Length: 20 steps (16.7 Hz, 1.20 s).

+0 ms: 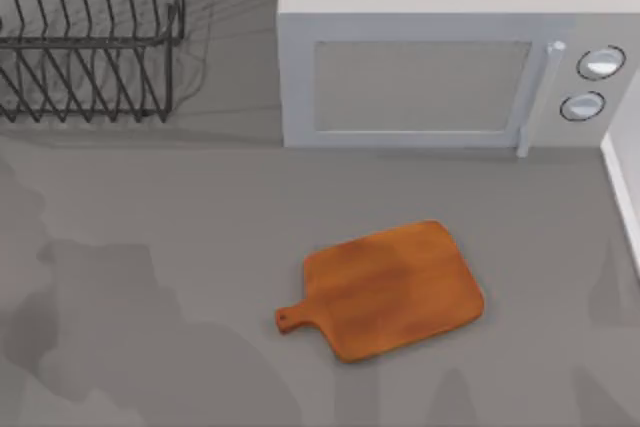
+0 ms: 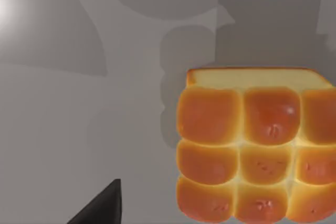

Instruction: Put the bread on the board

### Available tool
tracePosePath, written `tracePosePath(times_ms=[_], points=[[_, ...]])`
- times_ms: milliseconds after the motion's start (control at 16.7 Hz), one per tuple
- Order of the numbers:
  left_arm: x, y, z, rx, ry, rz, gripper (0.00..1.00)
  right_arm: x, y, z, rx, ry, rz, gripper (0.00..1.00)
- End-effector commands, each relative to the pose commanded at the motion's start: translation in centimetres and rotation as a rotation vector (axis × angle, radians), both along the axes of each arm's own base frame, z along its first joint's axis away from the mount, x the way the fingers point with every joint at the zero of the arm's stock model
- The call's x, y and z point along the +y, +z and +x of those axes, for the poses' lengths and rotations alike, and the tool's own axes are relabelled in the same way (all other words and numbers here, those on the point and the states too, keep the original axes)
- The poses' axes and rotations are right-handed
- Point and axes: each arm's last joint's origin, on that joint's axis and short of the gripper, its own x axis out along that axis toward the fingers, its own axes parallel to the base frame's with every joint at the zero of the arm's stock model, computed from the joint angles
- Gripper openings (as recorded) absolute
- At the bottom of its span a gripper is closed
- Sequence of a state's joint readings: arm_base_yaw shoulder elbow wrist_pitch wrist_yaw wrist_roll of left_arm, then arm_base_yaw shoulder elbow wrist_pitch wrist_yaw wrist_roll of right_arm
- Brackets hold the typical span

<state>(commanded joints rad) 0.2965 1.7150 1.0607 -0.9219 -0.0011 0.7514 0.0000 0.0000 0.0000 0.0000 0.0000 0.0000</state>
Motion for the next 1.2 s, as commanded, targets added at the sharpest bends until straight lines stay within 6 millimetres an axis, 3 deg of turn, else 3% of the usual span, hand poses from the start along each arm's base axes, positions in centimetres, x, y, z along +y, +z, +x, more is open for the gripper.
tracePosePath(times_ms=[360,660,1200], points=[[0.1,-5.4,0.1,-0.008,0.000,0.002,1.00,0.0,0.0,0.0,0.000,0.000,0.000,1.00],[0.1,-5.8,0.0,-0.004,0.000,0.001,1.00,0.0,0.0,0.0,0.000,0.000,0.000,1.00],[0.1,-5.8,0.0,-0.004,0.000,0.001,0.32,0.0,0.0,0.0,0.000,0.000,0.000,1.00]])
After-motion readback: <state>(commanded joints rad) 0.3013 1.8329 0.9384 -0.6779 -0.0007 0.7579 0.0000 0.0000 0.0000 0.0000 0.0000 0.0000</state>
